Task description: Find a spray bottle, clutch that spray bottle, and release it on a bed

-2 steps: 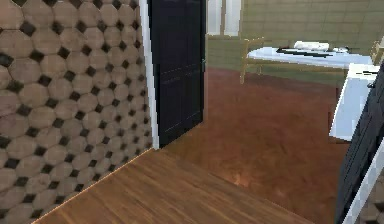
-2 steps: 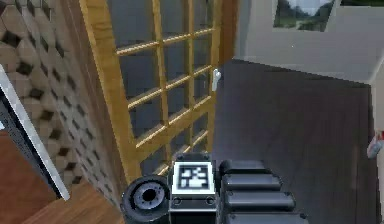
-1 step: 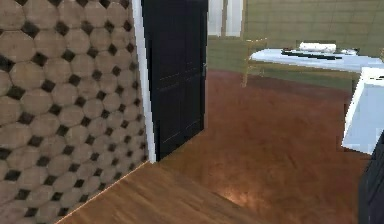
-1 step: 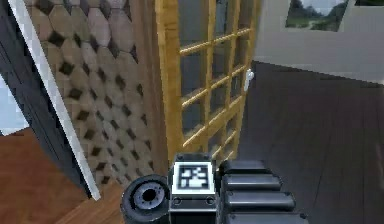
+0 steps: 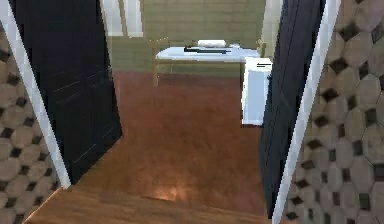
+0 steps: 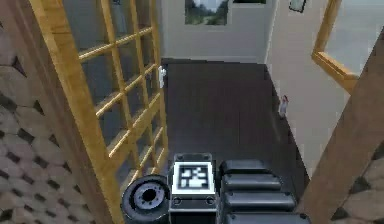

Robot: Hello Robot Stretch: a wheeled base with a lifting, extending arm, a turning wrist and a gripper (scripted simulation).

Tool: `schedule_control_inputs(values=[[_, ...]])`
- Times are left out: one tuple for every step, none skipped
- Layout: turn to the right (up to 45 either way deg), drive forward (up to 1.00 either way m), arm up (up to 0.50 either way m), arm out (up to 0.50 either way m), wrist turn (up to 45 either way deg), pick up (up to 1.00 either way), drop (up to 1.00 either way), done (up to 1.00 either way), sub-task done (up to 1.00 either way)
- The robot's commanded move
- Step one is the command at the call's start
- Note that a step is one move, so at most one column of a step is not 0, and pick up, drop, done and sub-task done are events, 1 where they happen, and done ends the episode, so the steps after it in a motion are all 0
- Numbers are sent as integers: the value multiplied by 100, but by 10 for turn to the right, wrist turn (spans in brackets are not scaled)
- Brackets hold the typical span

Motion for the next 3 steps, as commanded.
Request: schedule_control_inputs(values=[[0, 100, 0, 0, 0, 0, 0, 0, 0], [0, 100, 0, 0, 0, 0, 0, 0, 0], [30, 0, 0, 0, 0, 0, 0, 0, 0]])
